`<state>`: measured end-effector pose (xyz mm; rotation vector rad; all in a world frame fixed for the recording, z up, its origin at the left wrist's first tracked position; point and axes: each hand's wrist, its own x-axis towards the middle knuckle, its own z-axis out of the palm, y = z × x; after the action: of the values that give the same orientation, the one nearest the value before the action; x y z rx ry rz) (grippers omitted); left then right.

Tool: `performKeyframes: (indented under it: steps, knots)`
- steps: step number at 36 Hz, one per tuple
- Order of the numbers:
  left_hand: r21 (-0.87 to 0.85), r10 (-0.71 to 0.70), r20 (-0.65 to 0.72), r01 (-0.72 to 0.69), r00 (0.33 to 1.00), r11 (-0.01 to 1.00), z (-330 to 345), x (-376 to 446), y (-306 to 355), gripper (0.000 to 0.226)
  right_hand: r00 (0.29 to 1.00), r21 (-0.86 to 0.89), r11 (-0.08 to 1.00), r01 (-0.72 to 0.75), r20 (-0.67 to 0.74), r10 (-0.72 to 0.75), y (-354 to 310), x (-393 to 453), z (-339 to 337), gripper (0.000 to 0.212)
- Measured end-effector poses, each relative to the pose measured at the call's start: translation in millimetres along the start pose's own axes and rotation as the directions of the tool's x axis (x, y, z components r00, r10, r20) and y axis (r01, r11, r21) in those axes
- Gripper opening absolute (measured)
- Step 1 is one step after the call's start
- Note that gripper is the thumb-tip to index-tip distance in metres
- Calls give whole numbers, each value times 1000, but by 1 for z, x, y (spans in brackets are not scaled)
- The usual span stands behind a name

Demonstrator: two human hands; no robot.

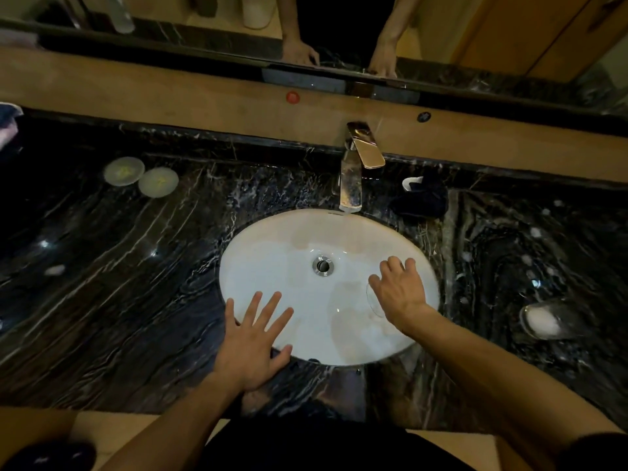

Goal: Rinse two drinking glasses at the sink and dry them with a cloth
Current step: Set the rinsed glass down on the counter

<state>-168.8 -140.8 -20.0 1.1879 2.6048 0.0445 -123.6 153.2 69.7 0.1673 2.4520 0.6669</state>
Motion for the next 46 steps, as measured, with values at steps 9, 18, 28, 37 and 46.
performKeyframes:
  steps: [9, 18, 28, 37, 46]
  knots:
    - [21, -33, 54, 32, 998, 999, -1, 2, 2, 70, 1000, 246, 969, -16, -16, 21, 29, -9, 15, 70]
    - [20, 102, 37, -103, 994, 995, -12, 35, 83, 69, 908, 986, 6, -166, 150, 391, 104, -37, 62, 71]
    - [5, 525, 80, -528, 847, 850, -8, 89, 261, 77, 798, 982, -175, -71, 161, 581, 174, -59, 141, 87]
    - [42, 415, 139, -424, 899, 905, 4, 90, 304, 79, 840, 994, -10, -105, 95, 535, 168, -57, 155, 81]
    - [14, 388, 128, -393, 913, 920, 6, 88, 304, 81, 815, 988, -88, -127, 154, 559, 153, -60, 158, 83]
